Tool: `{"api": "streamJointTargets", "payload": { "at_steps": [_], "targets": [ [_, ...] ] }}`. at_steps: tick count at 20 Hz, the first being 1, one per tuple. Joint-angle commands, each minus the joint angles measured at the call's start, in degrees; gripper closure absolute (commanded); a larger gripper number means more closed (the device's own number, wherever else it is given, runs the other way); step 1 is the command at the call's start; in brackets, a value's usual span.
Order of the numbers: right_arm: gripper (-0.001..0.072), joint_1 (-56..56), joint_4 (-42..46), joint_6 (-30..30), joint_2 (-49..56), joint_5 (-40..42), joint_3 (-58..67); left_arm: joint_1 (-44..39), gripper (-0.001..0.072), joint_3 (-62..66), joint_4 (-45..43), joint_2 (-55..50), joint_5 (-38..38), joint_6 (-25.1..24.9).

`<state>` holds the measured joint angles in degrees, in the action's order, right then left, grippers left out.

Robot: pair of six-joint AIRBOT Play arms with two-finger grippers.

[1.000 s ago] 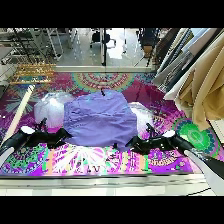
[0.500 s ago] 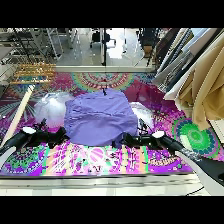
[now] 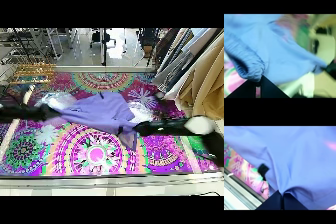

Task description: Fold the clothes and pants, and hang the long-sleeved shirts on hangers.

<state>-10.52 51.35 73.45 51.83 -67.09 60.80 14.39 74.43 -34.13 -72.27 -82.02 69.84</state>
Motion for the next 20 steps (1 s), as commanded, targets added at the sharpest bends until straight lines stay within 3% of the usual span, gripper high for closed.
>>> {"api": "streamJointTargets", "payload": {
  "at_steps": [1, 4, 6, 8, 10, 11, 13, 15, 17, 20],
  "targets": [
    [0.0702, 0.28, 5.79, 2.75, -12.81, -9.22, 15.34, 1.73, 0.0695, 14.80, 10.25, 7.50, -16.31, -0.87],
    [0.0702, 0.28, 5.88, 4.09, -17.55, -8.28, 30.21, 2.14, 0.0694, 22.71, 26.58, 14.75, -16.39, -1.22],
    [0.0701, 0.28, 5.88, 4.09, -16.85, -6.43, 38.80, 2.25, 0.0694, 26.29, 37.00, 19.30, -10.36, -4.02],
    [0.0701, 0.28, 6.21, 3.58, -14.73, -3.26, 44.72, 2.27, 0.0694, 27.85, 40.85, 22.88, -0.50, -8.26],
    [0.0702, 0.28, 10.08, 2.71, -10.71, -1.46, 48.02, 2.25, 0.0694, 27.87, 35.17, 25.07, 11.34, -12.92],
    [0.0702, 0.28, 13.27, 2.75, -7.76, -1.46, 48.48, 2.23, 0.0694, 27.76, 29.40, 24.79, 14.51, -12.15],
    [0.0702, 0.28, 17.38, 3.04, 0.35, -4.50, 48.48, 0.94, 0.0694, 25.18, 19.43, 21.31, 13.16, -6.05],
    [0.0701, 0.28, 17.38, 3.06, 11.85, -10.78, 48.43, -3.96, 0.0694, 16.70, 13.81, 15.65, 9.99, -4.83],
    [0.0701, 0.28, 17.07, 3.04, 24.30, -14.36, 46.84, -8.66, 0.0694, 5.42, 8.72, 8.70, 12.72, -4.85],
    [0.0701, 0.35, 17.29, 3.04, 42.14, -10.10, 45.33, -9.49, 0.0694, -4.57, 8.09, -5.11, 27.98, -4.55]
  ]
}}
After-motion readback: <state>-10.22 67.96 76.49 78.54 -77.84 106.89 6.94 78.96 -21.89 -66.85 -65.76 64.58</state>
